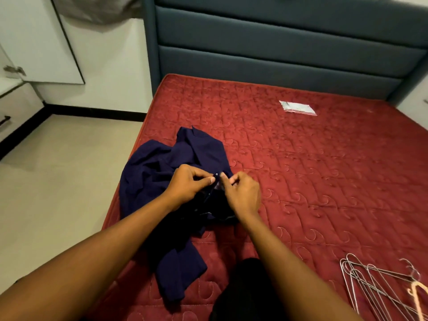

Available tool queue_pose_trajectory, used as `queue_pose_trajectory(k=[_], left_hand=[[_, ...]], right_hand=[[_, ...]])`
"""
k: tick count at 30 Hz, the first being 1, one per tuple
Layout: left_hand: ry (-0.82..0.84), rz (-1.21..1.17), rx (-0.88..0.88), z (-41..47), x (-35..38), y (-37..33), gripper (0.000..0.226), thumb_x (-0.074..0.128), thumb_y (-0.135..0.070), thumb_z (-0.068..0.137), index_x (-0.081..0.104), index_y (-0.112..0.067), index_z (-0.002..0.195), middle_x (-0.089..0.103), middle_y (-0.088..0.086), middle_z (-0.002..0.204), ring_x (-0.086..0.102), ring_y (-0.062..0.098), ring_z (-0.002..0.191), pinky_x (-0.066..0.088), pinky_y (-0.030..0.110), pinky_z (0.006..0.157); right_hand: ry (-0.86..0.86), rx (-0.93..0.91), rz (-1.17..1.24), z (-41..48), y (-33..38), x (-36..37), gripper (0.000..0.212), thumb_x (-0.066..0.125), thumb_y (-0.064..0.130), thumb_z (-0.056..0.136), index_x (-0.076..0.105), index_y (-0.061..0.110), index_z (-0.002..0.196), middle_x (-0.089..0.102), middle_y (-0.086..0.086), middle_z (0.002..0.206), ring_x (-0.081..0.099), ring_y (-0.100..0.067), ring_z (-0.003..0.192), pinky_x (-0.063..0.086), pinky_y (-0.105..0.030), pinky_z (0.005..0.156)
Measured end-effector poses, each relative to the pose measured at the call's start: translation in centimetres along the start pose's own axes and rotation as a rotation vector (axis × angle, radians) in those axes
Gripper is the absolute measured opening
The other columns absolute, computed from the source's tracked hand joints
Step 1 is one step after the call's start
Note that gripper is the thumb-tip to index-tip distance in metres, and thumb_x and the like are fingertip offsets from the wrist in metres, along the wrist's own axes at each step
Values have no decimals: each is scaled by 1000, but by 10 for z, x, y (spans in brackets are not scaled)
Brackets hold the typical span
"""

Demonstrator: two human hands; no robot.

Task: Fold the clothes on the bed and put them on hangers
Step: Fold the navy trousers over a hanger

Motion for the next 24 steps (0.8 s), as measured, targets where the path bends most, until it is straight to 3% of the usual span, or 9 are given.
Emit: queue_pose_trajectory(k=[4,7,10,13,15,17,18,20,24], left_hand=[[-58,-52,36,12,8,-33,13,79,-16,88,82,-14,101,79,-3,90,76,13,81,62,41,79],[-17,-39,128,18,14,-64,26,70,-5,90,77,-14,114,79,-1,102,76,12,89,62,40,86],[110,-108,163,25,4,-106,54,41,23,83,74,-5,115,78,8,102,75,17,97,60,33,90],[17,-116,264,40,-50,-157,49,41,9,74,75,-11,104,78,6,87,76,19,83,61,29,78],[30,115,365,52,-85,-190,65,52,-4,71,64,-21,132,73,4,119,68,11,110,55,28,89],[255,341,411,56,-93,-214,91,76,-9,76,36,-30,156,39,-5,159,35,3,146,37,26,112],[370,427,404,55,-91,-222,100,84,-10,77,30,-32,158,21,-12,166,18,0,151,25,22,117],[508,519,335,58,-88,-231,92,86,-11,78,39,-34,154,11,-18,165,11,-3,150,18,16,115],[665,583,245,66,-92,-237,62,89,-23,77,65,-25,134,39,-15,159,35,2,146,27,21,118]], right_hand=[[212,211,646,9,24,7,41,50,25,106,54,20,66,57,10,58,54,-9,55,45,-28,54],[226,256,850,36,47,-7,39,57,35,103,52,14,71,52,0,60,52,-13,54,46,-28,52],[164,79,664,73,62,-30,45,60,38,93,54,-3,76,52,-10,70,48,-18,64,41,-37,60],[313,-72,570,96,94,-54,24,51,15,105,63,2,89,59,-7,79,51,-13,72,43,-33,67],[644,-154,553,99,128,-66,19,49,11,108,64,1,107,64,-7,88,58,-11,76,49,-26,71],[988,-193,407,94,155,-76,21,53,17,107,66,1,112,67,-11,95,63,-16,82,52,-24,73],[1079,-224,310,94,166,-82,26,58,23,104,67,1,113,67,-16,99,61,-24,87,51,-30,75],[1131,-310,165,96,183,-92,36,63,31,100,68,-2,113,66,-21,100,57,-31,89,47,-40,80],[982,-372,220,98,204,-128,27,64,21,102,71,-3,114,72,-23,105,65,-25,91,51,-37,85]])
Point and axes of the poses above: each hand's wrist, its own z-axis towards the middle knuckle, its own x-axis out of the palm, y = z × x, the point moved 6 cm from there along z, towards the middle knuckle
